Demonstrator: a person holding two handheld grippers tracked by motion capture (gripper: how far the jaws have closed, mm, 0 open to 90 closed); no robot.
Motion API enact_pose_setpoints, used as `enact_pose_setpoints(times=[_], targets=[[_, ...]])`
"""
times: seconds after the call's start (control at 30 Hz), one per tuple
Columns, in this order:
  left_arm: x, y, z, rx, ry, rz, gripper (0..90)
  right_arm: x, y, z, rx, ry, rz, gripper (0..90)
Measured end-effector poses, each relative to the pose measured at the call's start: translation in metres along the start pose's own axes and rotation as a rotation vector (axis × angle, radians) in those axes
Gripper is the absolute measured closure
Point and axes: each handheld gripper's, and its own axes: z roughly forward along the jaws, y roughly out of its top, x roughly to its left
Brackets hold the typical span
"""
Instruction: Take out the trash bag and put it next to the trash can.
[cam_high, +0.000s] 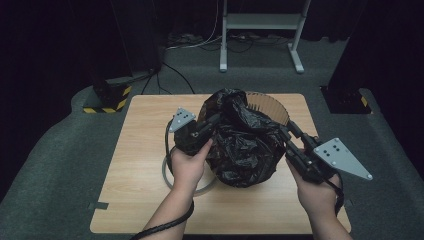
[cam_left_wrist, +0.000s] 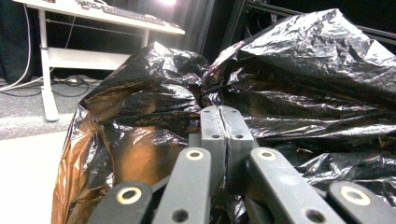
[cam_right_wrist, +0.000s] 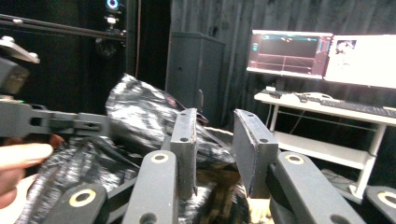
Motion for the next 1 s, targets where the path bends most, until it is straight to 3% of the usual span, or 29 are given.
enact_pose_setpoints(times=[0.53,0.8,1.0], targets=[[0.001,-0.002,-0.001,-0.006,-0.008,-0.001,88.9,-0.034,-0.02,-0.003,0.055,-0.087,-0.008,69.5],[0.0,-0.001,-0.001,-0.008,-0.011,0.003,89.0,-0.044,-0.039,-0.004,0.108,-0.116,-0.01,68.5],[-0.001,0.001,-0.001,-0.01,-0.015,0.012,89.0,-0.052,-0.062,0.0,0.181,-0.131,0.003,66.3]])
